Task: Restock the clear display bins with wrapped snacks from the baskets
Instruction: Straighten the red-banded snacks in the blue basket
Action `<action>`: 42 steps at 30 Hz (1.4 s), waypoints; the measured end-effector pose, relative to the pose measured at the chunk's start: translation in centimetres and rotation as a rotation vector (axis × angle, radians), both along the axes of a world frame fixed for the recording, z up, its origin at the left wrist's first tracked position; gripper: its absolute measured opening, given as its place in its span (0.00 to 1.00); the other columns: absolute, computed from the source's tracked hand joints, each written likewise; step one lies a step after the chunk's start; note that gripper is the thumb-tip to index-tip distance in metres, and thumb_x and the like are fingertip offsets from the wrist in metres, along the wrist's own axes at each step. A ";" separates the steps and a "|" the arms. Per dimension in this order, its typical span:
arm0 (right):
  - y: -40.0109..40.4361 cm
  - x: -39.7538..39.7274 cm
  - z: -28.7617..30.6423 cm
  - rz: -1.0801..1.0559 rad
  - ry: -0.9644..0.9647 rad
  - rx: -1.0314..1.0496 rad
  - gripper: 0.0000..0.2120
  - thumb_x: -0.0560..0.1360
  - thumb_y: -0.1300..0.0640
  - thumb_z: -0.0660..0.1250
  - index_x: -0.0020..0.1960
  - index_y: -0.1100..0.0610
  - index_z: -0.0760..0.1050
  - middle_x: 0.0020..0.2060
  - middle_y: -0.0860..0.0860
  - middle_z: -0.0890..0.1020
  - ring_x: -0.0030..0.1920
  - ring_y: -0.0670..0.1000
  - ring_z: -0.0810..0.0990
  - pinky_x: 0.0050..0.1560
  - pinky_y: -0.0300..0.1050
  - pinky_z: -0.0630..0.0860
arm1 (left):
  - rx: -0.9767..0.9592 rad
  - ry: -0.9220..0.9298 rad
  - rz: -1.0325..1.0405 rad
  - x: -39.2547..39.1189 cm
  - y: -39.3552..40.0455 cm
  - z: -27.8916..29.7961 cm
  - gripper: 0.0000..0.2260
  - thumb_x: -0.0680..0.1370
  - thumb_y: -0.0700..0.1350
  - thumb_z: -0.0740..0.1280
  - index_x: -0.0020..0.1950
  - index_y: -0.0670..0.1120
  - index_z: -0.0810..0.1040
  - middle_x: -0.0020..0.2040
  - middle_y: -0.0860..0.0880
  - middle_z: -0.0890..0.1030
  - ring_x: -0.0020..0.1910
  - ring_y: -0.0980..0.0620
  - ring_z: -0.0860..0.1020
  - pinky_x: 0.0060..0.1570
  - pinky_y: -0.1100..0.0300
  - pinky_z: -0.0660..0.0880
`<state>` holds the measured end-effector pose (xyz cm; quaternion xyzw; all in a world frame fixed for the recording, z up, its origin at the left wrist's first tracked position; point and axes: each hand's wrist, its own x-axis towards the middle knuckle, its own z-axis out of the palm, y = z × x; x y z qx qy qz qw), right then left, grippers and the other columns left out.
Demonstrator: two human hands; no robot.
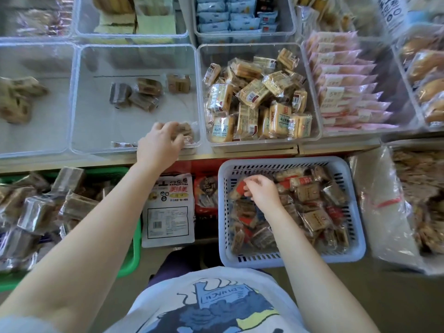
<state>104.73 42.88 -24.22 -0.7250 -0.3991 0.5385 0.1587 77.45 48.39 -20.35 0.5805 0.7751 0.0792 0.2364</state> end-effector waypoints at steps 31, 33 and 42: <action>-1.6 -3.4 4.8 0.486 -0.125 0.753 0.36 0.75 0.60 0.70 0.79 0.49 0.59 0.77 0.49 0.59 0.74 0.51 0.65 0.64 0.46 0.73 | 0.335 -0.618 0.029 8.3 -6.5 3.7 0.17 0.77 0.42 0.70 0.64 0.54 0.75 0.43 0.54 0.80 0.38 0.57 0.77 0.41 0.60 0.77; -1.4 -3.7 5.3 0.430 -0.111 0.766 0.36 0.76 0.60 0.68 0.79 0.49 0.56 0.78 0.48 0.55 0.68 0.47 0.70 0.52 0.44 0.80 | 0.525 -0.471 0.074 6.4 -4.9 4.4 0.12 0.77 0.39 0.69 0.60 0.49 0.78 0.51 0.53 0.78 0.44 0.56 0.76 0.45 0.59 0.77; -2.5 0.5 1.2 0.393 -0.250 0.449 0.20 0.80 0.59 0.63 0.71 0.54 0.68 0.67 0.51 0.68 0.54 0.50 0.76 0.50 0.47 0.77 | 0.113 0.078 -0.205 3.7 -1.8 -0.4 0.21 0.81 0.56 0.60 0.71 0.50 0.72 0.76 0.47 0.65 0.77 0.47 0.57 0.74 0.42 0.55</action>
